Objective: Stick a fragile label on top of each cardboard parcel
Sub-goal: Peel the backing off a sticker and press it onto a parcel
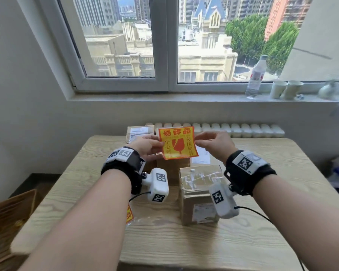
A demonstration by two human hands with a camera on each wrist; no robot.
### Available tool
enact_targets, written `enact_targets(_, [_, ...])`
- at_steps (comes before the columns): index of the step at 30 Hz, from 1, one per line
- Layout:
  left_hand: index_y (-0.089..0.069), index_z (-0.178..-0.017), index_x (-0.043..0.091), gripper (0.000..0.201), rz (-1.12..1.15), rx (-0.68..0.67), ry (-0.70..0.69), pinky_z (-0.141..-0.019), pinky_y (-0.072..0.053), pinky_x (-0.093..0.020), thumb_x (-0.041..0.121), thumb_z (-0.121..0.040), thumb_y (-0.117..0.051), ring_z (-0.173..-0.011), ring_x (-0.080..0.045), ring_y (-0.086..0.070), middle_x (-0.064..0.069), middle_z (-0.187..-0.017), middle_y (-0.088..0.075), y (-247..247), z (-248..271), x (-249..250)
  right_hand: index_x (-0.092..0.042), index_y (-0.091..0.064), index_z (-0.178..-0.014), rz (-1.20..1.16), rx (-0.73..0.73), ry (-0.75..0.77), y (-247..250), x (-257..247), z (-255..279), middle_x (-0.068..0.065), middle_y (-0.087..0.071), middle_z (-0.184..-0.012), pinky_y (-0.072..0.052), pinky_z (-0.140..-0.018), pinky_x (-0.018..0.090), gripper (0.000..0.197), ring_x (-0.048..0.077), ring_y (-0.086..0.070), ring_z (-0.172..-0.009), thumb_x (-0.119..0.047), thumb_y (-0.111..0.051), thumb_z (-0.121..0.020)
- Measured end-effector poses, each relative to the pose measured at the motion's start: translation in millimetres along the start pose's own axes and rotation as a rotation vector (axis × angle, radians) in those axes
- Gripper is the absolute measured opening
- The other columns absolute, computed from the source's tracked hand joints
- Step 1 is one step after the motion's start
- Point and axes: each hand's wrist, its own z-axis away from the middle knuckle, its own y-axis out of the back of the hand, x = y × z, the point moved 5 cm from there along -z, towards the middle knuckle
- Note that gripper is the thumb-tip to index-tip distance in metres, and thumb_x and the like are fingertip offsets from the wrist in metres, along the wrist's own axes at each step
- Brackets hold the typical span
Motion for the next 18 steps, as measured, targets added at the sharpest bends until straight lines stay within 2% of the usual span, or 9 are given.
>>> enact_targets(2, [-0.059, -0.088, 0.008, 0.013, -0.002, -0.029, 0.026, -0.058, -0.059, -0.029, -0.005, -0.09, -0.057, -0.058, -0.014, -0.071, -0.005, -0.068, -0.073, -12.6, 1.8, -7.0, -0.014, -0.074, -0.079, -0.072, -0.004, -0.062, 8.6, 12.4, 5.2, 0.008, -0.072, -0.081, -0.054, -0.073, 0.03, 0.012, 0.015, -0.063, -0.072, -0.002, -0.071, -0.08])
enact_targets(3, [-0.06, -0.09, 0.009, 0.012, -0.014, -0.038, 0.037, -0.061, -0.059, -0.029, -0.003, -0.089, -0.059, -0.06, -0.014, -0.072, -0.005, -0.069, -0.073, -17.8, 2.0, -10.1, -0.015, -0.072, -0.075, -0.112, 0.007, -0.092, 12.7, 17.7, 7.8, 0.009, -0.071, -0.079, -0.055, -0.072, 0.031, 0.016, 0.018, -0.062, -0.071, 0.0, -0.07, -0.08])
enact_targets(6, [-0.061, -0.098, 0.011, 0.015, -0.07, -0.059, 0.068, -0.076, -0.055, -0.032, 0.001, -0.087, -0.064, -0.079, -0.018, -0.069, -0.008, -0.092, -0.072, -33.0, 2.2, -17.9, -0.014, -0.072, -0.073, -0.162, 0.043, -0.162, 26.0, 33.5, 11.9, 0.009, -0.072, -0.078, -0.054, -0.07, 0.03, 0.018, 0.017, -0.063, -0.07, 0.003, -0.069, -0.078])
enact_targets(8, [-0.062, -0.102, 0.011, 0.018, -0.091, -0.055, 0.089, -0.083, -0.052, -0.033, 0.002, -0.086, -0.065, -0.083, -0.018, -0.068, -0.009, -0.098, -0.071, -40.7, 2.1, -23.6, -0.011, -0.071, -0.076, -0.16, 0.017, -0.203, 31.5, 40.9, 15.2, 0.01, -0.073, -0.081, -0.056, -0.069, 0.029, 0.013, 0.017, -0.067, -0.072, 0.001, -0.07, -0.078])
enact_targets(10, [-0.063, -0.095, 0.011, 0.013, -0.126, -0.05, 0.11, -0.083, -0.051, -0.032, 0.002, -0.086, -0.065, -0.078, -0.016, -0.069, -0.006, -0.089, -0.073, -47.1, 3.1, -30.0, -0.009, -0.069, -0.076, -0.142, -0.007, -0.254, 32.9, 49.2, 17.8, 0.009, -0.073, -0.079, -0.056, -0.068, 0.029, 0.011, 0.017, -0.069, -0.072, 0.002, -0.069, -0.079])
enact_targets(13, [-0.061, -0.084, 0.013, 0.012, -0.233, -0.023, 0.121, -0.078, -0.051, -0.029, 0.002, -0.085, -0.067, -0.06, -0.01, -0.07, -0.001, -0.072, -0.073, -52.8, 5.6, -37.6, -0.009, -0.068, -0.074, -0.106, 0.011, -0.313, 31.4, 64.7, 20.7, 0.011, -0.072, -0.078, -0.057, -0.066, 0.029, 0.015, 0.019, -0.069, -0.069, 0.005, -0.065, -0.08])
enact_targets(14, [-0.06, -0.081, 0.012, 0.013, -0.266, -0.01, 0.124, -0.078, -0.052, -0.029, 0.003, -0.084, -0.068, -0.061, -0.01, -0.07, -0.003, -0.074, -0.072, -54.0, 6.7, -39.3, -0.009, -0.068, -0.074, -0.103, 0.019, -0.327, 30.8, 69.5, 21.7, 0.012, -0.072, -0.079, -0.058, -0.068, 0.031, 0.016, 0.02, -0.07, -0.07, 0.006, -0.065, -0.08])
enact_targets(16, [-0.061, -0.078, 0.009, 0.011, -0.311, -0.004, 0.147, -0.082, -0.052, -0.029, 0.005, -0.085, -0.068, -0.073, -0.014, -0.068, -0.007, -0.081, -0.07, -56.9, 9.9, -43.3, -0.01, -0.069, -0.075, -0.101, 0.004, -0.347, 29.8, 77.1, 24.8, 0.012, -0.072, -0.083, -0.059, -0.072, 0.032, 0.018, 0.022, -0.071, -0.073, 0.006, -0.063, -0.08])
enact_targets(18, [-0.059, -0.07, 0.007, 0.018, -0.318, 0.019, 0.154, -0.074, -0.053, -0.026, 0.003, -0.087, -0.066, -0.074, -0.014, -0.066, -0.009, -0.081, -0.07, -58.8, 12.1, -48.2, -0.011, -0.071, -0.076, -0.091, -0.035, -0.353, 28.0, 80.9, 29.4, 0.011, -0.072, -0.085, -0.058, -0.071, 0.03, 0.021, 0.022, -0.071, -0.077, 0.006, -0.062, -0.081])
